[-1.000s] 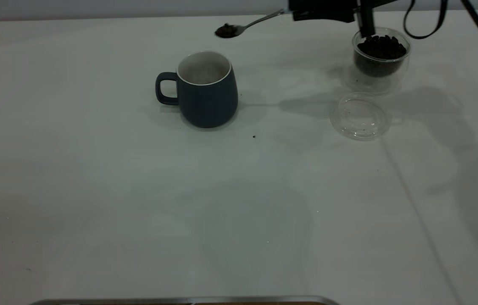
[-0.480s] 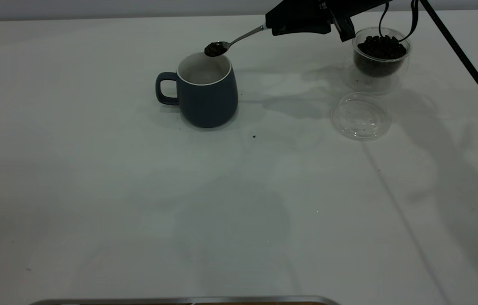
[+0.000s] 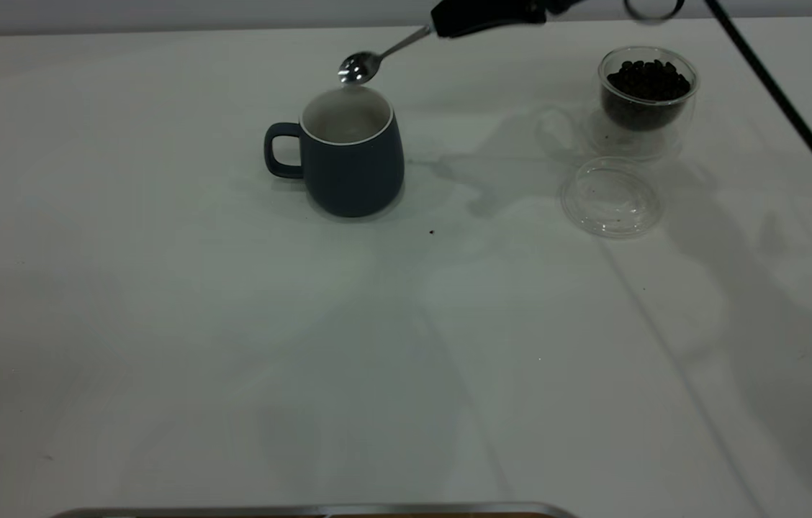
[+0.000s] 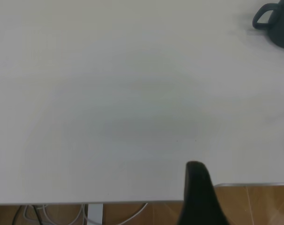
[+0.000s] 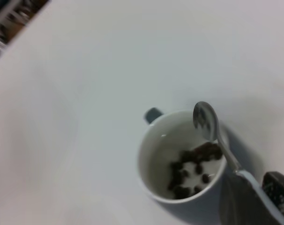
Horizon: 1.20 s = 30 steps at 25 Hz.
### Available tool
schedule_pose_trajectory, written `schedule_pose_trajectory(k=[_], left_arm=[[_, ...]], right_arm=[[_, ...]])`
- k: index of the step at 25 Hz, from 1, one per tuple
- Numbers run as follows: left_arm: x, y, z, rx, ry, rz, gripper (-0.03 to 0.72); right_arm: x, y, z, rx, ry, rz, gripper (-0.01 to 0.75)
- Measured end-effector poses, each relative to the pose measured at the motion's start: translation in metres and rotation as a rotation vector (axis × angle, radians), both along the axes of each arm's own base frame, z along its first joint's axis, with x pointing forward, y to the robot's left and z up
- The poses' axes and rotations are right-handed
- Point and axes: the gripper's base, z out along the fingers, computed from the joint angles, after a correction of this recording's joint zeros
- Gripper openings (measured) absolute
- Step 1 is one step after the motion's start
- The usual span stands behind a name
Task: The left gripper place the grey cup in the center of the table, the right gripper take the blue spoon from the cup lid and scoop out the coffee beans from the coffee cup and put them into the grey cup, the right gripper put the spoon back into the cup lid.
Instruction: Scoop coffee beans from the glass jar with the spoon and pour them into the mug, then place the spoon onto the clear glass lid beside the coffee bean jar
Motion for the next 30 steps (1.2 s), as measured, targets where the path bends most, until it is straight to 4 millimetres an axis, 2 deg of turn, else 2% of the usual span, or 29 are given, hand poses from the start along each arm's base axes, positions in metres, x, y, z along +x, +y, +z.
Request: schedule_pose_trajectory(k=[4,8,11,13,15,18,22,26,30], left_arm=[[0.0,0.0,0.0,0.0,0.0,0.0,0.555],[0.0,0.0,0.0,0.0,0.0,0.0,0.555],[0.0,0.0,0.0,-0.002,0.0,0.002,0.555],[0.0,0.0,0.0,-0.002,0.0,0.002,0.555],[0.0,0.0,0.0,-0.002,0.0,0.002,0.555],[0.0,0.0,0.0,-0.002,0.0,0.002,0.555],[0.0,0.0,0.0,-0.002,0.0,0.002,0.555],[0.0,0.0,0.0,-0.002,0.0,0.002,0.555],[0.0,0.0,0.0,-0.002,0.0,0.002,0.555]], right_arm=[[-0.005,0.001,0.038,-0.056,-0.084,0.059,0.097],[-0.021,-0.007,0.1,-0.126,-0.133,0.135,0.097],[-0.038,-0.029,0.136,-0.174,-0.119,0.101,0.097],[-0.052,-0.049,0.14,-0.187,-0.076,0.055,0.097],[-0.063,-0.073,0.125,-0.198,-0.003,0.007,0.097],[-0.075,-0.111,0.086,-0.195,0.132,-0.105,0.097],[-0.077,-0.162,0.041,-0.185,0.252,-0.284,0.097],[-0.072,-0.189,0.008,-0.181,0.316,-0.388,0.097],[-0.074,-0.197,-0.028,-0.172,0.394,-0.416,0.097]])
